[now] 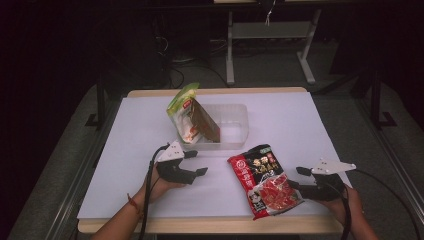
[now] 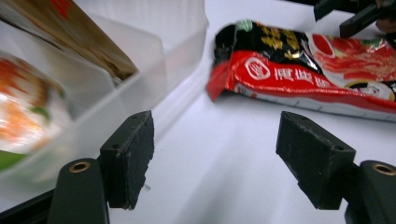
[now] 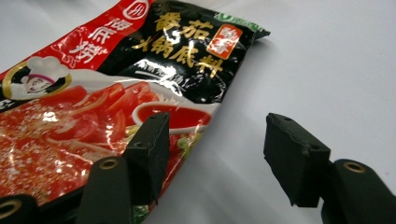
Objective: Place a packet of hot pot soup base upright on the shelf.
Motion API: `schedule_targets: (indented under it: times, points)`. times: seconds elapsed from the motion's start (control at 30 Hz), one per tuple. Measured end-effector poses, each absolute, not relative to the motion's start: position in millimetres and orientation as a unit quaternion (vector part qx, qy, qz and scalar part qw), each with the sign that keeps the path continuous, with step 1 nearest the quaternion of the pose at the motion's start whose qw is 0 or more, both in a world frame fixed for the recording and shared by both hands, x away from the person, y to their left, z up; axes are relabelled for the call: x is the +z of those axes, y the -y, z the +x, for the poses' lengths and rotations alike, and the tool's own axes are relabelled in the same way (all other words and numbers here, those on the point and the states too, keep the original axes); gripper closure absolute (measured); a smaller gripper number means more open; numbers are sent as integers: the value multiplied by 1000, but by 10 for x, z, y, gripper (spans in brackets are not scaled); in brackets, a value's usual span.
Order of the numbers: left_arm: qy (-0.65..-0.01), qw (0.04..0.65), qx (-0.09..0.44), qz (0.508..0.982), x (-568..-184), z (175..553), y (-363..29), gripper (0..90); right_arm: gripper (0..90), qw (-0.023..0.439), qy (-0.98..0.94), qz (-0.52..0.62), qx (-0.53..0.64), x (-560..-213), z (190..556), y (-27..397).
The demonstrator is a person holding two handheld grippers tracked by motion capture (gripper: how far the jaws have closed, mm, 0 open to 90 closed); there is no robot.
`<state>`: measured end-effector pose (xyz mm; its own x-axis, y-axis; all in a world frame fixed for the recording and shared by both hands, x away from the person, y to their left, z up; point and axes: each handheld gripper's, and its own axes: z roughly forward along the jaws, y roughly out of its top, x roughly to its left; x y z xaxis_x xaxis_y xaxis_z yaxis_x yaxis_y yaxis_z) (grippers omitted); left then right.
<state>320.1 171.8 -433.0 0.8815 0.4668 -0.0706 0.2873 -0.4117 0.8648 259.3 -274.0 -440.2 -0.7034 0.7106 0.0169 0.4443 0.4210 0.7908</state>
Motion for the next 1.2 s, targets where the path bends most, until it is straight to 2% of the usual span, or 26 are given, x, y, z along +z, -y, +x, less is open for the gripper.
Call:
schedule_targets:
  times: [0.6, 0.77, 1.03, 1.2]
  points:
    - [-220, 494, 12, 841, -4420, 3330, -1277, 251, 394, 130, -827, 355, 416, -4418, 2350, 2788]
    - [-209, 491, 10, 846, -4427, 3354, -1160, 252, 401, 126, -823, 360, 420, -4403, 2262, 2850]
    - [-222, 493, 7, 841, -4456, 3432, -1142, 249, 451, 133, -830, 349, 415, -4365, 2141, 2871]
    - [-230, 491, 0, 840, -4480, 3488, -1150, 244, 533, 136, -839, 339, 402, -4334, 2080, 2881]
